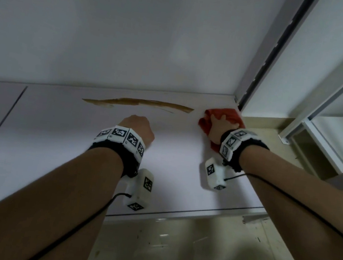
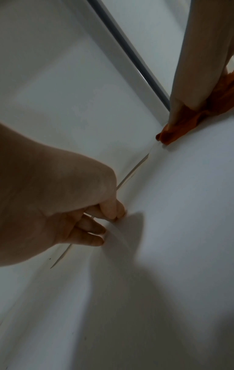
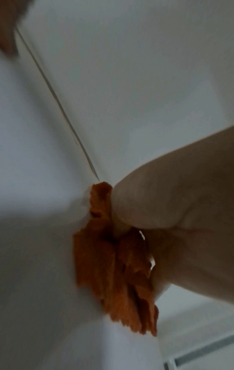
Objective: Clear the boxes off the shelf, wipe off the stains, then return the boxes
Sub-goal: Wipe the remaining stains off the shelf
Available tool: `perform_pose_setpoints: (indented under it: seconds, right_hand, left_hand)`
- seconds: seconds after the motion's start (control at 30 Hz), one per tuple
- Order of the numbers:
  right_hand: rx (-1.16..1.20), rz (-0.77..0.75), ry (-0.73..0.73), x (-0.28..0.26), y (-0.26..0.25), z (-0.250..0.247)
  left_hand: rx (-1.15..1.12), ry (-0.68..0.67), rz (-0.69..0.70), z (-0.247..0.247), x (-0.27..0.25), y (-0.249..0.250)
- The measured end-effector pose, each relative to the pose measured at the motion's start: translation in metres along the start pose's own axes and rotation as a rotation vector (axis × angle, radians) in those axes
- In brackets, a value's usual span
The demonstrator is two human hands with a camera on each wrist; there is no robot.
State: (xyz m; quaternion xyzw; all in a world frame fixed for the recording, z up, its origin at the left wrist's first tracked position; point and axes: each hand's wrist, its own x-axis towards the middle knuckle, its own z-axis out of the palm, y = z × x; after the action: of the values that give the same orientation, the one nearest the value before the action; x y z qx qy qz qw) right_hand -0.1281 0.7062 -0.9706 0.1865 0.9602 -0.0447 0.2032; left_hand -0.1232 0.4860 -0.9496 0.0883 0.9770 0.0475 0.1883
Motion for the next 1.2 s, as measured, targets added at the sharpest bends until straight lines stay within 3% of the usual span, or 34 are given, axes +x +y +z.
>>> perform_pose_setpoints:
  seconds: [0.13,0.23,0.47,0.63,0.97,1.2]
  right_hand:
    - [-0.019,-0.181,0.025,-0.013,-0.025,0.009]
    - [-0.033,-0.211,0.028,-0.005,-0.040,0.011]
    - [0.040,-0.014,0.014,0.017,-0.034,-0.004]
    - [-0.061,0.088,-0.007,0.012,-0.042,0.000]
    - [-0.046,-0.219,-0.066,0.008,-0.088,0.013]
    - [-0.063,-0.270,0.119,0.014,-0.063,-0.015]
  left_hand:
    - [0.031,-0.007,-0.004,-0.001,0.002,-0.002]
    - [0.012,-0.019,-0.012,-0.002,0.004,-0.005]
    - [0.021,-0.022,0.008,0.003,0.007,-0.009]
    - [0.099,-0.061,0.050,0.009,0.016,-0.022]
    - [0.277,-0.080,0.157,0.007,0.017,-0.035]
    - [0.205,-0.110,0.170,0.007,0.017,-0.035]
